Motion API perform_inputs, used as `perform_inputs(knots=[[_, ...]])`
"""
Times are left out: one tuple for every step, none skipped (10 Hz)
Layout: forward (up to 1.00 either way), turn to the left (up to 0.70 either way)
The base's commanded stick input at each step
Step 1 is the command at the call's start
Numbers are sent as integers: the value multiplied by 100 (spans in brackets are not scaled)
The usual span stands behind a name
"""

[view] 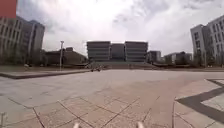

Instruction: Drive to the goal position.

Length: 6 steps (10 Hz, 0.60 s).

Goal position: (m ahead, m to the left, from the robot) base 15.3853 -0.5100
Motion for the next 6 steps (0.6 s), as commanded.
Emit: perform_inputs(knots=[[70,0],[70,0],[70,0],[70,0],[70,0],[70,0]])
